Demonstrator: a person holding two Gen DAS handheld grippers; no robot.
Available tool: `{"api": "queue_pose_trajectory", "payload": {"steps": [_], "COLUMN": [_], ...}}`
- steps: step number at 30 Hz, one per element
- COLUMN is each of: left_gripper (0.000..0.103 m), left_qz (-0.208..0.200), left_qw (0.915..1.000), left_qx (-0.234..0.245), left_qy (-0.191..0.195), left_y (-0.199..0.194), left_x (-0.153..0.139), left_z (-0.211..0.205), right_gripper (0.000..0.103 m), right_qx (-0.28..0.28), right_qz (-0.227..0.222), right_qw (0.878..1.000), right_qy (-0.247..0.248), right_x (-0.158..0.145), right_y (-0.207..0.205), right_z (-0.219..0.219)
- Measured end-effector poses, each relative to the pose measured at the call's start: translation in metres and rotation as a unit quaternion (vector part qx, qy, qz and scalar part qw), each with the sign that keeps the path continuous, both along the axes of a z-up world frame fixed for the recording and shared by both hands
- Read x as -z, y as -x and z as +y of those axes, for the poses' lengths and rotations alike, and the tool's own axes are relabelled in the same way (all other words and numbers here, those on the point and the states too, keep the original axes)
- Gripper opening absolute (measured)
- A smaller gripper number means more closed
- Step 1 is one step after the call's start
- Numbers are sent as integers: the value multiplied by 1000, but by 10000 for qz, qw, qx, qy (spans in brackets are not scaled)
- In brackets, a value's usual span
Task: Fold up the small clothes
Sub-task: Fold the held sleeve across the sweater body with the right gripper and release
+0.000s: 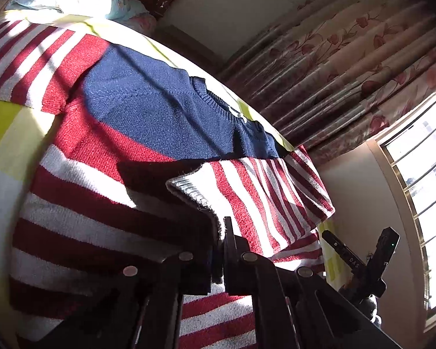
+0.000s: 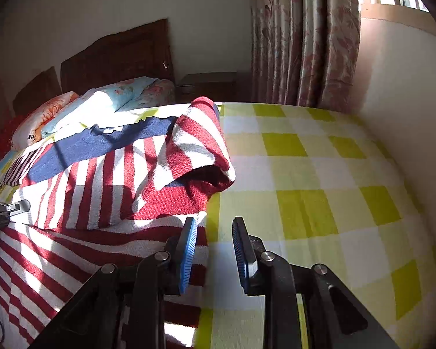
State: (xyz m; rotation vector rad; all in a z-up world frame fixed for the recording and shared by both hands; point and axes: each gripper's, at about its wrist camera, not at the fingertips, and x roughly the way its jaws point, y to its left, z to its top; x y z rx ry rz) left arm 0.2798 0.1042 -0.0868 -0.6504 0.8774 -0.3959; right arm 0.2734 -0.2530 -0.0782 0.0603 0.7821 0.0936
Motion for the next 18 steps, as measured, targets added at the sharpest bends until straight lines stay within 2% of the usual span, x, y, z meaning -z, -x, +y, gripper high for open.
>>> {"api": "queue_pose_trajectory", "payload": {"steps": [3, 6, 9, 11, 13, 14, 16, 18], "left_gripper": [103, 103, 103, 103, 103, 103, 103, 103], "left_qz": [-372, -879, -1411, -1652, -1631, -1511, -982, -411], "left_qw": [9985, 9945, 9874, 9823, 9803, 9816, 9869, 9889], "left_qx": [259, 284, 27, -277, -590, -641, -640, -597], "left_qy": [-293, -497, -720, -835, -942, -979, -1106, -1299], "left_y": [-8, -24, -33, -29, -24, -27, -36, -47], "left_x": [-31, -77, -119, -138, -136, -127, -91, -48], "left_z": [-11, -12, -1, 17, 37, 45, 55, 57], "right_gripper": [26, 26, 26, 26, 27, 27, 27, 28], "right_qx": [88, -48, -91, -49, -63, -68, -83, -72], "right_qz": [99, 203, 332, 419, 453, 414, 311, 312], "right_qw": [9985, 9975, 9981, 9988, 9989, 9991, 9994, 9995], "right_qy": [-530, -668, -507, -230, -127, -76, 101, 58], "right_x": [1, 1, 4, 7, 8, 8, 10, 9], "right_y": [-13, -35, -59, -70, -71, -68, -63, -62], "right_z": [-19, -14, 0, 10, 16, 19, 23, 20]}}
